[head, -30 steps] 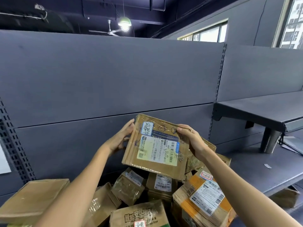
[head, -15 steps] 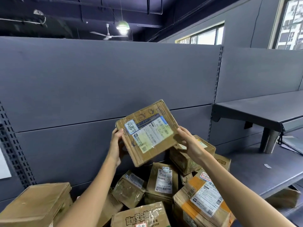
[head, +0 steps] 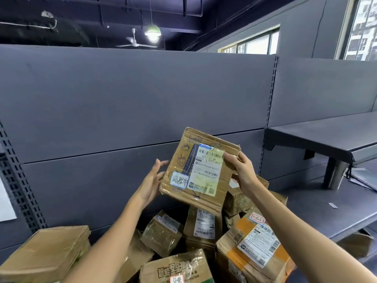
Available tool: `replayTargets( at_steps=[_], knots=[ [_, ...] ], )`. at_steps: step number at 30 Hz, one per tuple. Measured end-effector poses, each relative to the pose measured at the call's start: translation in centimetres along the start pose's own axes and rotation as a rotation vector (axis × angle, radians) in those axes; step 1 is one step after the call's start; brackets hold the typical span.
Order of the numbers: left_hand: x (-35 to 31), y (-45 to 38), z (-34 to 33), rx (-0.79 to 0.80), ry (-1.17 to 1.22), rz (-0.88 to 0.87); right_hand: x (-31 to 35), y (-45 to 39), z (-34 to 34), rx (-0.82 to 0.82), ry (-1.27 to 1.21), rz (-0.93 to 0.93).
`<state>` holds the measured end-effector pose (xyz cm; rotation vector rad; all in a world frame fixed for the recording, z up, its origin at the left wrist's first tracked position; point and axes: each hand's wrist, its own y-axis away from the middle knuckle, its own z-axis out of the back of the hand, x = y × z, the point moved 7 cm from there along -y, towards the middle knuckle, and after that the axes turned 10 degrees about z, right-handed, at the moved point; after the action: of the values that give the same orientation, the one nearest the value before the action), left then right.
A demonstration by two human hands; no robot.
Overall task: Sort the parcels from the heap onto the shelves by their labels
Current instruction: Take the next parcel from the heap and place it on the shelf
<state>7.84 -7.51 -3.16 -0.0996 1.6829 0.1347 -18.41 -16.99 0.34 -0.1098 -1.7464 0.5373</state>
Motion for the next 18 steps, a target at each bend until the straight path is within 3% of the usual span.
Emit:
replayTargets(
  at_steps=[5,12,18],
  knots=[
    [-3.1,-0.1,-2.2,0.076,-0.087,-0.055,1.1,-0.1,-2.1,0.06,-0.023,0.032],
    [-3.7,0.2,-1.1,-0.061,0.142,-0.203,0.3,1.7,-5.1,0.263,-0.003,-0.02],
    [-4.4,0.4,-0.5,-0.093,0.15,-0.255,0.4,1.2,-5.4,0.275,-0.008,-0.014]
  ],
)
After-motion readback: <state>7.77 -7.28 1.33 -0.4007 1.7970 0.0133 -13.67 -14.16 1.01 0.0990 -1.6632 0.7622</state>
